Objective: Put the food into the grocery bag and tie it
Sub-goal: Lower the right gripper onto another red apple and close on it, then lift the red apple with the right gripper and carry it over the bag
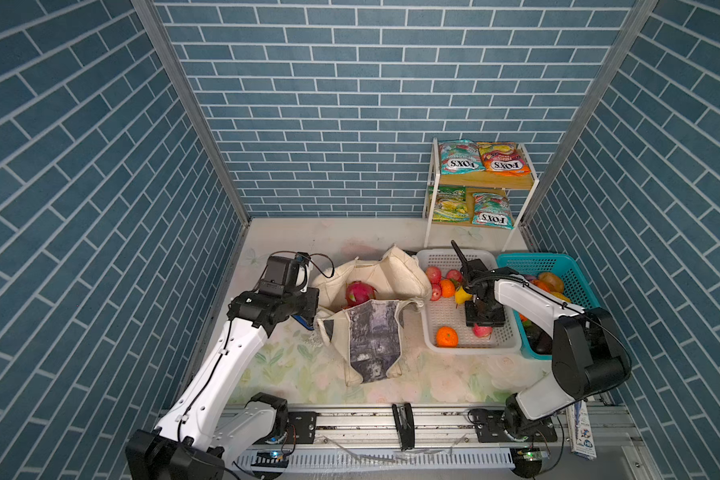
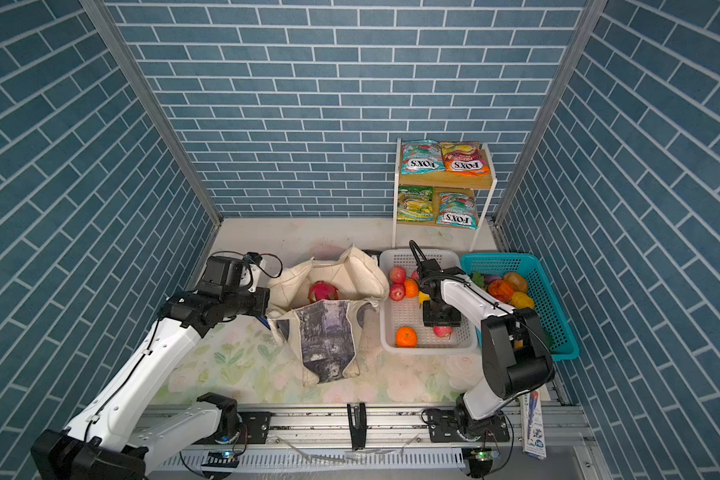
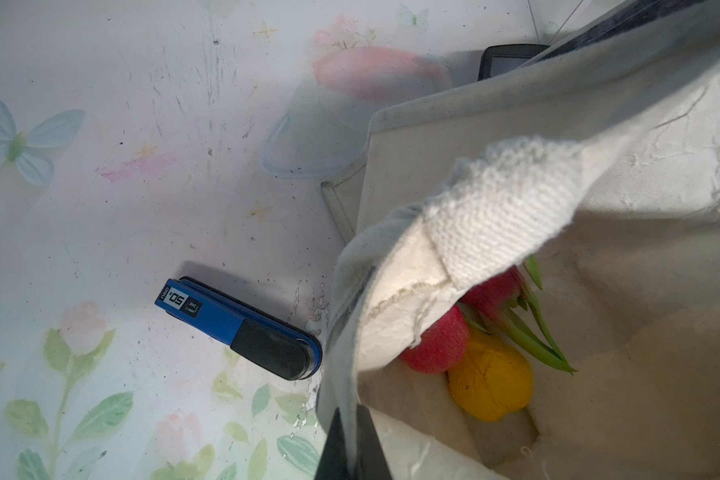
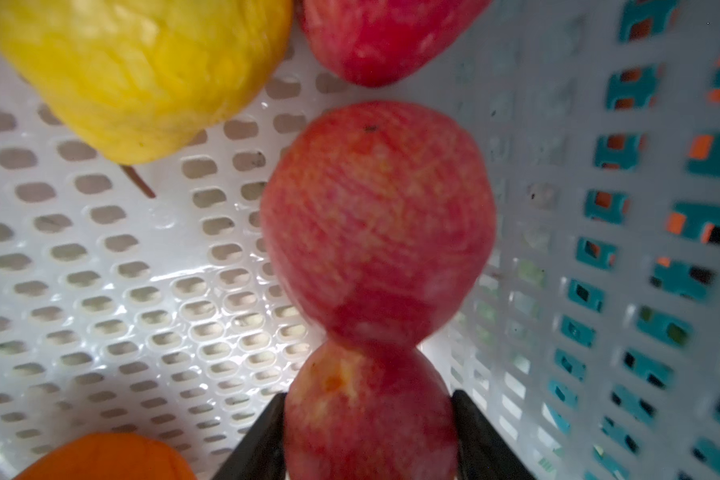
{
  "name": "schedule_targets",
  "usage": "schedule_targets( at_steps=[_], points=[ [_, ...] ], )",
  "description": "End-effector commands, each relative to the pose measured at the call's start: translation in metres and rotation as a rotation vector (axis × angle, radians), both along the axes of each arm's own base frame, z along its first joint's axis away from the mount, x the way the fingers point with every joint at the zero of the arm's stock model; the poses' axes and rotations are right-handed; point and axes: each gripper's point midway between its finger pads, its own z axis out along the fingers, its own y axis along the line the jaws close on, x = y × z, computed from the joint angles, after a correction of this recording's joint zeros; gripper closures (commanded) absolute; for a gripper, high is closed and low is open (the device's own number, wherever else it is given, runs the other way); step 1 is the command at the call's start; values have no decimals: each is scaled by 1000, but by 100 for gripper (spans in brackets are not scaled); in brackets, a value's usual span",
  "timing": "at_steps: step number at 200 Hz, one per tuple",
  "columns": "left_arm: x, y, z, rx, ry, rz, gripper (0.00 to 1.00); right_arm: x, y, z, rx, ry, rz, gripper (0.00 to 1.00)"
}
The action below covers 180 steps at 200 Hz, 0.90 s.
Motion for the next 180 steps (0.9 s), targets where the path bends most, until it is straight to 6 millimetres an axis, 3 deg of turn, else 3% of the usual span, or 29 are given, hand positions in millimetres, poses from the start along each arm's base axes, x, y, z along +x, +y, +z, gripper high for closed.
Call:
schedule_targets(
  at_steps=[1, 57, 97, 145, 180],
  points=[
    [-2, 2, -2, 2, 4, 7, 96, -2, 3, 24, 46, -44, -7, 53],
    [-1, 2, -2, -1, 4, 6, 96, -9, 8, 72, 133, -157, -34, 55],
    [-1, 1, -1, -5, 3, 7, 96, 4, 35, 135, 324, -307, -46, 55],
    [-1, 0, -1, -7, 3, 3, 96, 34, 119, 233, 596, -544, 98, 56],
    [-1, 1, -2, -6, 5, 2, 96, 44, 203, 268, 690, -570, 266, 56]
  ],
)
